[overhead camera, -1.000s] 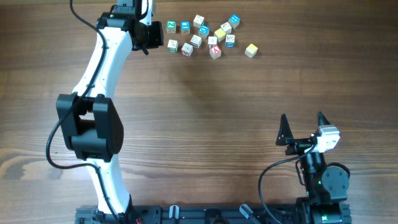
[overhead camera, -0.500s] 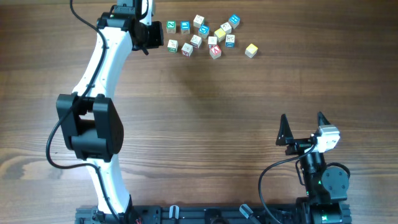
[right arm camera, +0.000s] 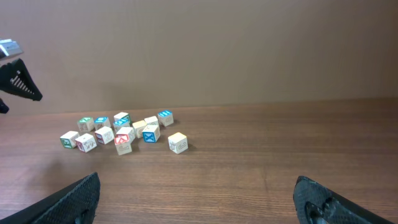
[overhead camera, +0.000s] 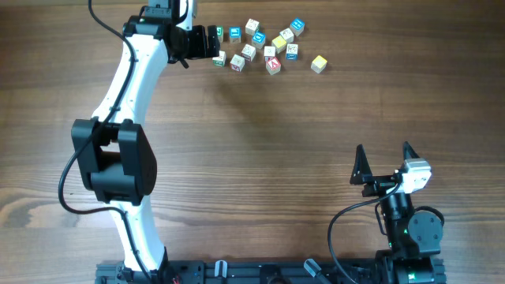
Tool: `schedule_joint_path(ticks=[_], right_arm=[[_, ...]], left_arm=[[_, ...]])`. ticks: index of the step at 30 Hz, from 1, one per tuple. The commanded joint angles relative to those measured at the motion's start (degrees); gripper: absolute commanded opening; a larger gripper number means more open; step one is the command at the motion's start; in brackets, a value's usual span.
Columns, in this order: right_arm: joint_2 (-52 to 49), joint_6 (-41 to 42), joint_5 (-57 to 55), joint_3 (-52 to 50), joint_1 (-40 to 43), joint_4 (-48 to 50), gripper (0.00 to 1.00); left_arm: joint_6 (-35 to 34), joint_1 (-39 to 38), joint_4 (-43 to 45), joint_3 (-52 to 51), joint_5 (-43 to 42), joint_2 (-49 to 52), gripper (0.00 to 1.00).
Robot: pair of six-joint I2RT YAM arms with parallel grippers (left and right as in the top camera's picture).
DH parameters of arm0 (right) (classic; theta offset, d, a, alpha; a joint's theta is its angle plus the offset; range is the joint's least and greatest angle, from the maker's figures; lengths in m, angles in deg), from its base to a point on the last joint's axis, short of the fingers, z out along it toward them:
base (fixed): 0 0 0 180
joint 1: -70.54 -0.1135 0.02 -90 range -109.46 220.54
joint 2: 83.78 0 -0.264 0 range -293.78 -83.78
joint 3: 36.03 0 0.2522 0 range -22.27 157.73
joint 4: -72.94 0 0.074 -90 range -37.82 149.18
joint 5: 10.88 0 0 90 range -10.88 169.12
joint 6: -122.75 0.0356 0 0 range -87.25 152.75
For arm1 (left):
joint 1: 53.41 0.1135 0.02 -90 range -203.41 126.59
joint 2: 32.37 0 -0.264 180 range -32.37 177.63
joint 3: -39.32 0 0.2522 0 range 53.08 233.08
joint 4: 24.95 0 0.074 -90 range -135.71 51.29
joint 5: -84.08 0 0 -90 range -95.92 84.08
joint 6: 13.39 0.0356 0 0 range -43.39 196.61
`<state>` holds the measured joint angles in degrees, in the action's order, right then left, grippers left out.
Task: Form a horizontal line
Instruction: 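Lower the left gripper and grasp the yellow S block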
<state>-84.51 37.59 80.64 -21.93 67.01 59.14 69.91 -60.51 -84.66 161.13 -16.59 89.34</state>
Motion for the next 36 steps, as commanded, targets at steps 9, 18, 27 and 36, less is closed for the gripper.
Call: schedule_joint_path(ticks=[9, 18, 27, 36], right_arm=[[0.31, -0.35, 0.96, -0.04, 0.17, 0.17, 1.0], [0.31, -0.35, 0.96, -0.04, 0.17, 0.17, 1.0], [0.31, -0.33, 0.96, -0.04, 0.17, 0.15, 1.0], [0.31, -0.37, 0.96, -0.04, 0.17, 0.17, 1.0]], left_arm=[[0.26, -0.33, 3.26, -0.48, 0.28, 1.92, 0.96], [0.26, -2.19, 4.87, -0.48, 0.09, 6.73, 0.6], [0.26, -4.04, 10.27, -0.48, 4.24, 10.14, 0.63], [0.26, -4.04, 18.25, -0.48, 5.86, 14.62, 0.49]])
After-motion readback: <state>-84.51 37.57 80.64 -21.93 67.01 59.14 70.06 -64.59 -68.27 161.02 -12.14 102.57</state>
